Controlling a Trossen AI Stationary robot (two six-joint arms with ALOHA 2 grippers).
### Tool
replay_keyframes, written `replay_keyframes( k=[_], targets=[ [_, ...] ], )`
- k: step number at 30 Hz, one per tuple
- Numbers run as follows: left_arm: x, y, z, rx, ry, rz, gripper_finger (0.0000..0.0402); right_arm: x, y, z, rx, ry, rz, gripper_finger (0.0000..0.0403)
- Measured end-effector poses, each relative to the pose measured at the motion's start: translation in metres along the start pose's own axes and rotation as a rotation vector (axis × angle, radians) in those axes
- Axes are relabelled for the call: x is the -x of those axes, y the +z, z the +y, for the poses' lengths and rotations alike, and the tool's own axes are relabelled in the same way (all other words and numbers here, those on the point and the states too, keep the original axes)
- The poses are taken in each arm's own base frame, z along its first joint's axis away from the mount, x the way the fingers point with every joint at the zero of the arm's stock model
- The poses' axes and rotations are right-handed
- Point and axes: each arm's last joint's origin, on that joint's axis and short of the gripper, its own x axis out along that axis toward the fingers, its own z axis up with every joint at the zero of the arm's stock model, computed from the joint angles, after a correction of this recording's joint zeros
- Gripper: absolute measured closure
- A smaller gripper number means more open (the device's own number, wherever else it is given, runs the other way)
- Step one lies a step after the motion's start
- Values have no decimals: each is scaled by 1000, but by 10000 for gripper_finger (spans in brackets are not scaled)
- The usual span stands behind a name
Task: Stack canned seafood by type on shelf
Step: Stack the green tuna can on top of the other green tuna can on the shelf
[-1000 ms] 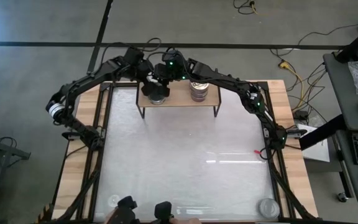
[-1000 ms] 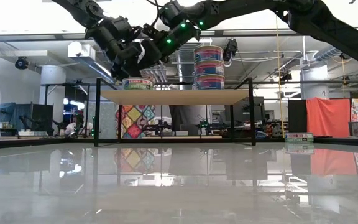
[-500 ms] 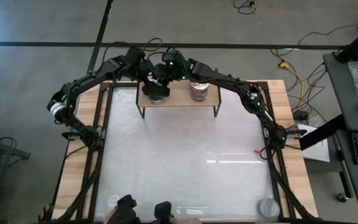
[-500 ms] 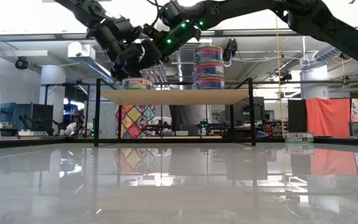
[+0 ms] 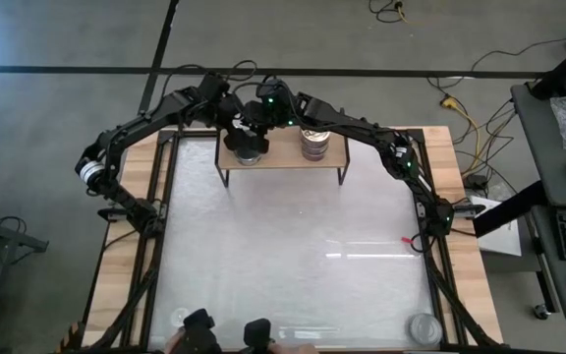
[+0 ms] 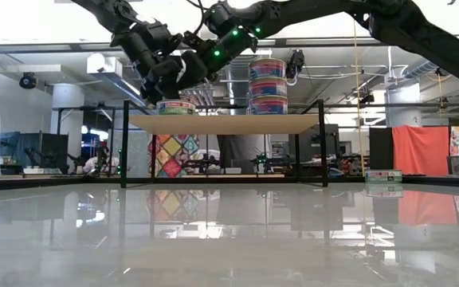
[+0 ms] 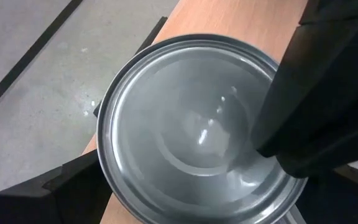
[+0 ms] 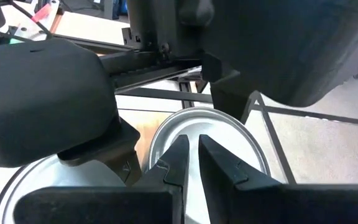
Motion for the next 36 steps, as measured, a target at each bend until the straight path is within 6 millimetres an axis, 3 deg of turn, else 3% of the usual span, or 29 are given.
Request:
replay_keyframes(
  k=[18,36],
  targets=[
    [-2,5,-6,-75,4,-36,2,-5,-12,3,7,14,69,374],
    [2,9,-6,-80,4,-48,2,-5,-11,0,41,-67,76,374]
  ],
)
